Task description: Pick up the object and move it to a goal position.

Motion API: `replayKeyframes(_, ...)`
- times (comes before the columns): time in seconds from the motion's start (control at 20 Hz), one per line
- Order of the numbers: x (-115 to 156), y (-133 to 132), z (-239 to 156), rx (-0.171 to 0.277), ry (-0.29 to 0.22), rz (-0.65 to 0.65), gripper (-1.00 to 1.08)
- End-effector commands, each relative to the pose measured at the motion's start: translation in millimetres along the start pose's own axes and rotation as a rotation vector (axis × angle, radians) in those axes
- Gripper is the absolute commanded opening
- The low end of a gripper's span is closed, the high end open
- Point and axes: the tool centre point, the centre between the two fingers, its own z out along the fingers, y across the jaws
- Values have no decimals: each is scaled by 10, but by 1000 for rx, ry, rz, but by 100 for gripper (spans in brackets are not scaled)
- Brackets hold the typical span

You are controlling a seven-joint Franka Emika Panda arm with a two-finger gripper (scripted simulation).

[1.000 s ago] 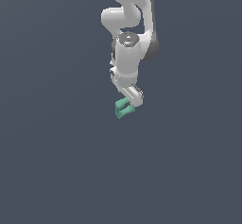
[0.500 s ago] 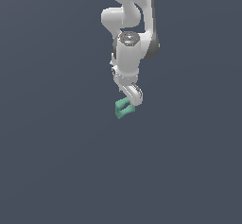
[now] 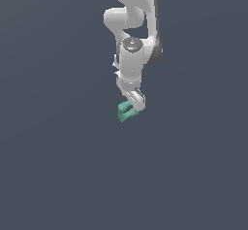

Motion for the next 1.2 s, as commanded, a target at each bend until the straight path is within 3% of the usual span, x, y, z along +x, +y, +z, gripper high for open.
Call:
replayKeyframes(0.0,-4,7,118,-1,0,1,100)
replayKeyframes(0.45,-3,3,337,-1,0,3,100)
replayKeyframes(0.5,-3,3,337,-1,0,3,-100)
replayKeyframes(1.15,24,13,310,0,0,2,-100)
